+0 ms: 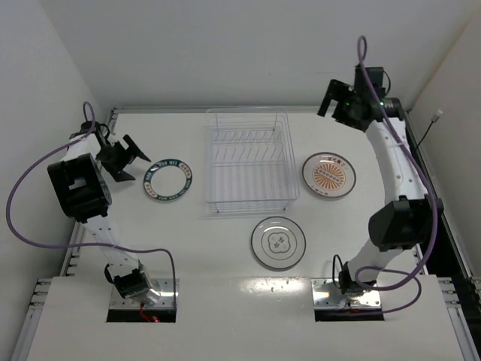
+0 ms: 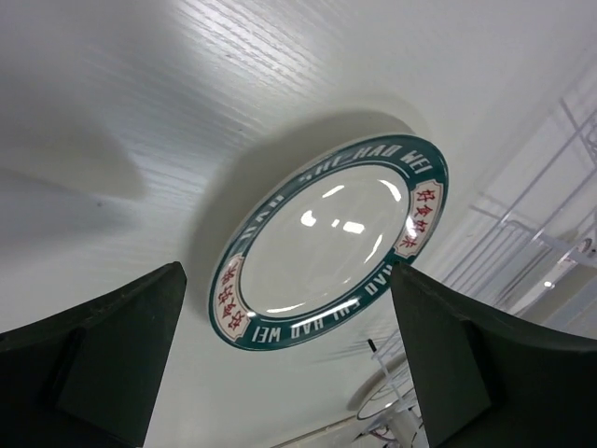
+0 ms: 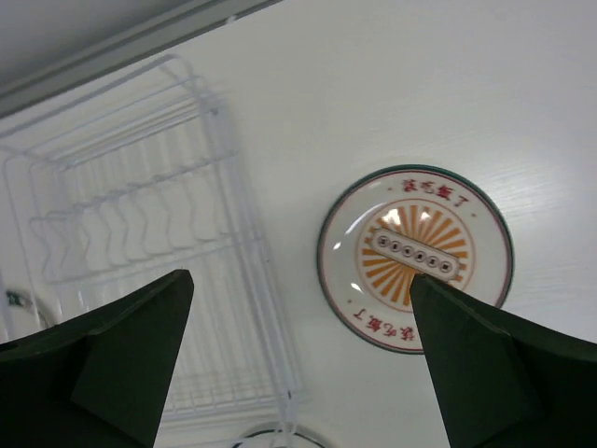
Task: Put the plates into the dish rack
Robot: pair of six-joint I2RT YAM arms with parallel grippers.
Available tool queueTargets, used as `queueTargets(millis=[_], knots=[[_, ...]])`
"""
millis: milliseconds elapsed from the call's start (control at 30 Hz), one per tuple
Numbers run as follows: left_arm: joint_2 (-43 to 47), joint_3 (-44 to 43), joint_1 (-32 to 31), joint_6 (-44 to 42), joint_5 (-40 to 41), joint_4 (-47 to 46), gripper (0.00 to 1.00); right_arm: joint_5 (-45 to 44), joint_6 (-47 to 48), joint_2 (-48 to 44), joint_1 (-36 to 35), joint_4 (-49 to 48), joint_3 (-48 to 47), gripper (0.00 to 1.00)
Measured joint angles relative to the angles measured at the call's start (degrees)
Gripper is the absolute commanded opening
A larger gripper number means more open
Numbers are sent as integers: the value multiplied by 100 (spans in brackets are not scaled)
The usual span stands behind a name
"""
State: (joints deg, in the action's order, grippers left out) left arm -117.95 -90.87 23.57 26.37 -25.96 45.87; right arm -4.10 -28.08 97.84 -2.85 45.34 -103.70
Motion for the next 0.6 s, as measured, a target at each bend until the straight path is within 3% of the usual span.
queueTargets(millis=[67, 167, 300, 467, 500, 600], knots=[[0, 2, 0, -31, -181, -22, 90, 197, -83, -302, 490, -164, 570, 100], [0, 37, 0, -66, -509, -166, 90, 1191, -400, -774, 1497, -931, 2306, 100], [0, 166, 0, -66, -918, -391, 90, 2247, -857, -614, 2688, -1456, 4081, 100], [0, 393, 0, -35, -1287, -616, 90, 2793, -970, -411, 2802, -1606, 4409, 100], [0, 409, 0, -24, -1329, -629, 90, 2857, -973, -385, 2817, -1657, 4393, 93], [0, 424, 0, -20, -1392, -686, 90, 2966, -986, -118, 2997, -1781, 4339, 87]])
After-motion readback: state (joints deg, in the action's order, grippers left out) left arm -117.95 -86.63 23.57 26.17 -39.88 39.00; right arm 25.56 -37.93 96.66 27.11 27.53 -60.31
